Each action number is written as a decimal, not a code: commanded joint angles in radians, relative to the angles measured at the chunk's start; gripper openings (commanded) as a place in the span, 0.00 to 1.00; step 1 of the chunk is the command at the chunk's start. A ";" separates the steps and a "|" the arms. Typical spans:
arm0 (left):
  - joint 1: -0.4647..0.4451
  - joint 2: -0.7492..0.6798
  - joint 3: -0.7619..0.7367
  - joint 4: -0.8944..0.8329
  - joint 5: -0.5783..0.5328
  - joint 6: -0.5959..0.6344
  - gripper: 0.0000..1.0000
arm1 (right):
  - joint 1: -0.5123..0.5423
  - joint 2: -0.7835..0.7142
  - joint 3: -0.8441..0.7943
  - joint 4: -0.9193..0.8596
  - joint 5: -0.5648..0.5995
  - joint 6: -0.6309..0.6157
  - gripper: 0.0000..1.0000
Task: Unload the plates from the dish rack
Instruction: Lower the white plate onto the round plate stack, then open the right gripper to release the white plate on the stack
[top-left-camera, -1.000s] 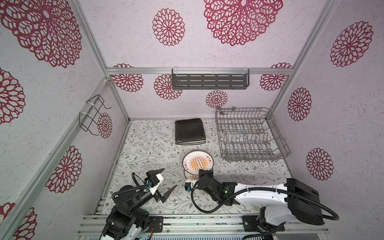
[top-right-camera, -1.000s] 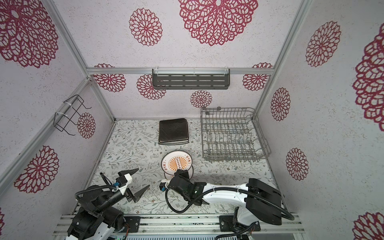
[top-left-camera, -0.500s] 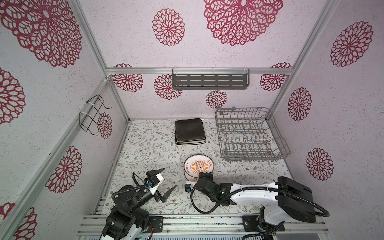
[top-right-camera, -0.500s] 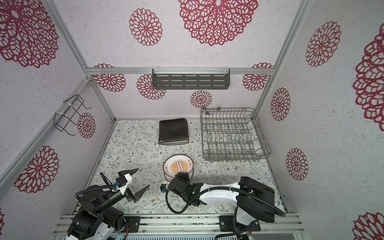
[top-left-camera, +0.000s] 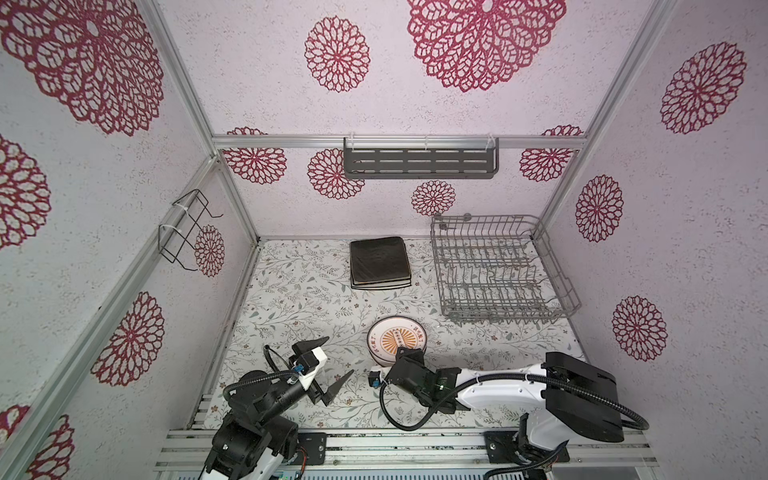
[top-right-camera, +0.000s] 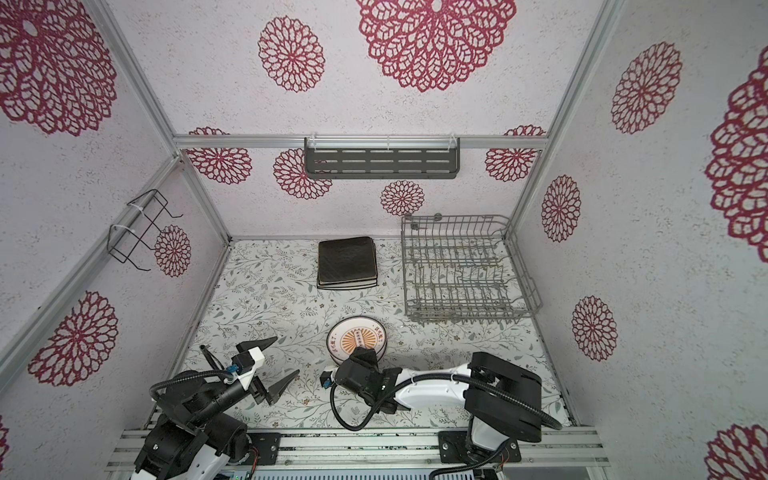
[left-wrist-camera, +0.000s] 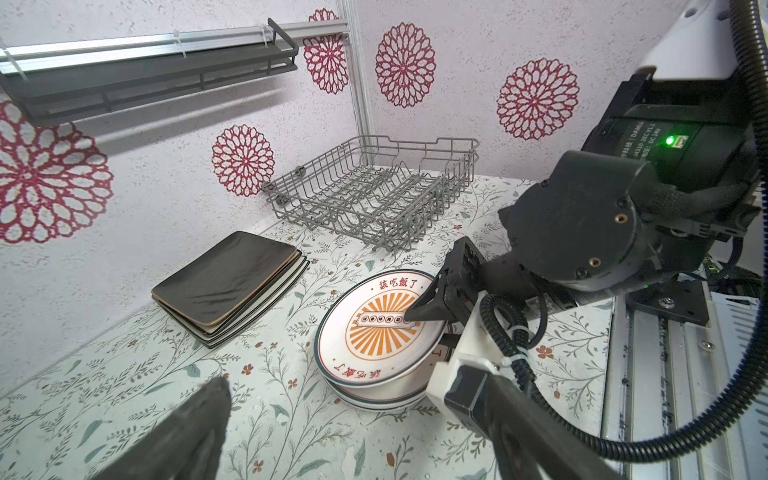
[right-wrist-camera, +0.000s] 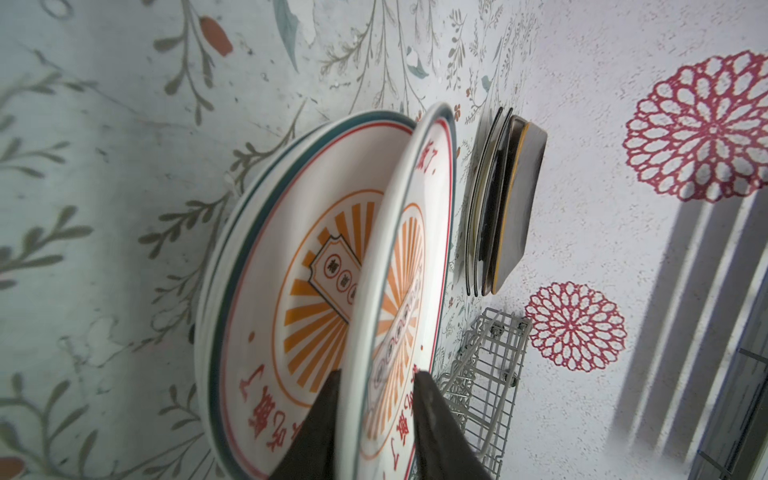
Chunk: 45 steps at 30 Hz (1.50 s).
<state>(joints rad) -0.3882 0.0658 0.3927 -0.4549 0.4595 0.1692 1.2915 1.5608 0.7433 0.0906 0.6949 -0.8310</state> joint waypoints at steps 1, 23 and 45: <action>0.004 -0.001 -0.008 0.016 0.011 0.017 0.97 | 0.005 -0.001 0.020 -0.031 0.002 0.033 0.35; 0.004 -0.034 -0.009 0.015 0.026 0.018 0.97 | -0.035 0.016 0.163 -0.347 -0.168 0.107 0.67; 0.004 -0.032 -0.010 0.016 0.031 0.014 0.97 | -0.129 0.072 0.277 -0.565 -0.349 0.144 0.78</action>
<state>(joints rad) -0.3882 0.0376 0.3923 -0.4541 0.4812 0.1692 1.1675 1.6180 1.0058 -0.3740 0.4065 -0.7147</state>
